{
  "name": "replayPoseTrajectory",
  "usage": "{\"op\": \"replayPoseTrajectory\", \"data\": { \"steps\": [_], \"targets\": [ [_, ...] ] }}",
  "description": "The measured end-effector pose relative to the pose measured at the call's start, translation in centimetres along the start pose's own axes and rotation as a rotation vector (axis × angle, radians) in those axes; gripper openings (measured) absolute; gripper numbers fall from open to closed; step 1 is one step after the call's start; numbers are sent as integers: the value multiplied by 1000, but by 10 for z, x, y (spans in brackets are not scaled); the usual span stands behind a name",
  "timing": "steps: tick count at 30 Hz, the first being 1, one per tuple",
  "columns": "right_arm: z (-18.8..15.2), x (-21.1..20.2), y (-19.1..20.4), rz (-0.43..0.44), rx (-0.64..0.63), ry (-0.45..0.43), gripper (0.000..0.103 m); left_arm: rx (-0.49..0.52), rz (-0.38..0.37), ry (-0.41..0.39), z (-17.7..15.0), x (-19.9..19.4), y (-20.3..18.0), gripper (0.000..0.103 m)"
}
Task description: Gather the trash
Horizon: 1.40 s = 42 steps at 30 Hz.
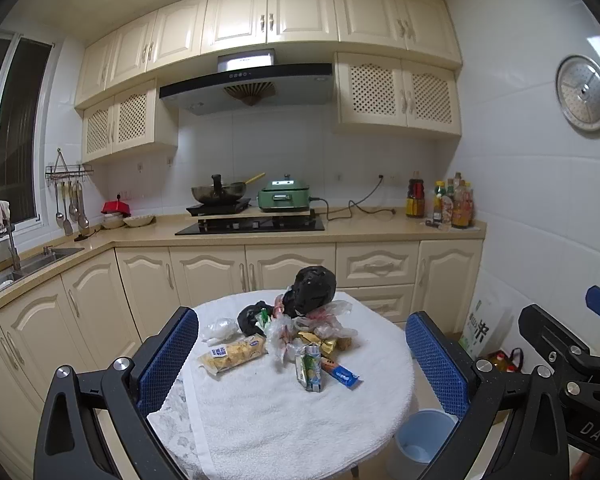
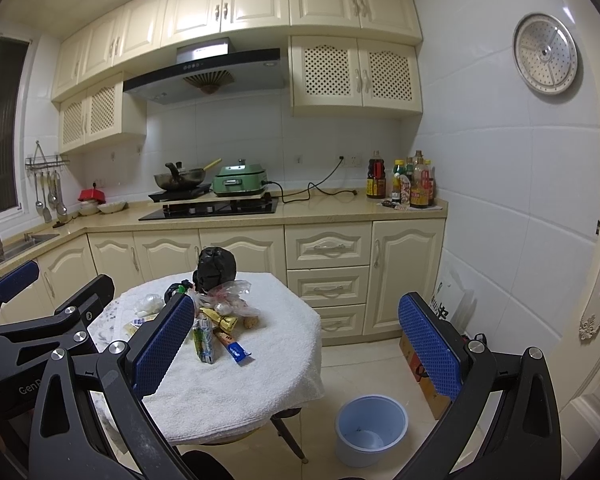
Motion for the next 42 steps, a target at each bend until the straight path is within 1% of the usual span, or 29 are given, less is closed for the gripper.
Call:
{"op": "replayPoseTrajectory", "data": {
  "steps": [5, 8, 11, 14, 17, 20, 21, 26, 27, 28, 29, 31, 32, 34, 38, 40, 41, 42],
  "targets": [
    [-3, 10, 2, 5, 9, 6, 103, -6, -15, 3, -2, 11, 5, 102],
    [-8, 20, 2, 10, 15, 23, 103, -3, -23, 28, -7, 25, 11, 102],
    [-16, 39, 6, 22, 14, 64, 103, 12, -19, 69, -12, 48, 21, 102],
    [-27, 65, 11, 36, 4, 127, 103, 17, 17, 110, -19, 77, 37, 102],
    [-44, 101, 17, 56, -2, 217, 103, 1, 56, 170, -26, 110, 60, 102],
    [-60, 133, 22, 75, -2, 290, 103, -42, 89, 261, -34, 151, 92, 102],
    [-67, 148, 26, 85, -6, 323, 103, -48, 100, 284, -32, 162, 95, 102],
    [-87, 201, 48, 157, -40, 416, 103, -94, 161, 391, -40, 211, 130, 102],
    [-91, 210, 54, 172, -47, 427, 103, -114, 177, 427, -43, 228, 140, 102],
    [-94, 219, 59, 182, -54, 438, 103, -123, 181, 436, -47, 236, 144, 102],
    [-97, 227, 63, 192, -61, 450, 103, -136, 188, 461, -49, 251, 150, 102],
    [-104, 245, 73, 211, -79, 483, 103, -133, 202, 492, -55, 270, 153, 102],
    [-106, 253, 78, 223, -85, 492, 103, -131, 205, 495, -55, 274, 154, 102],
    [-109, 263, 90, 259, -90, 506, 103, -120, 221, 515, -57, 294, 160, 102],
    [-104, 278, 115, 333, -96, 491, 101, -85, 232, 538, -58, 328, 168, 102],
    [-102, 286, 129, 350, -116, 487, 97, -65, 230, 544, -56, 347, 172, 102],
    [-101, 289, 135, 355, -125, 490, 93, -57, 225, 546, -57, 357, 174, 102],
    [-102, 294, 140, 357, -135, 494, 86, -42, 216, 549, -58, 367, 175, 102]
  ]
}}
Point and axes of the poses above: each gripper's, at about its wrist camera, not at the fingertips, and x roughly the way its jaws point, y to its left, z to its top, the point moved 3 cm from there along x, roughly the way its jaws point, and after that the axes turned 8 degrees about -x, right-handed, at the moved point
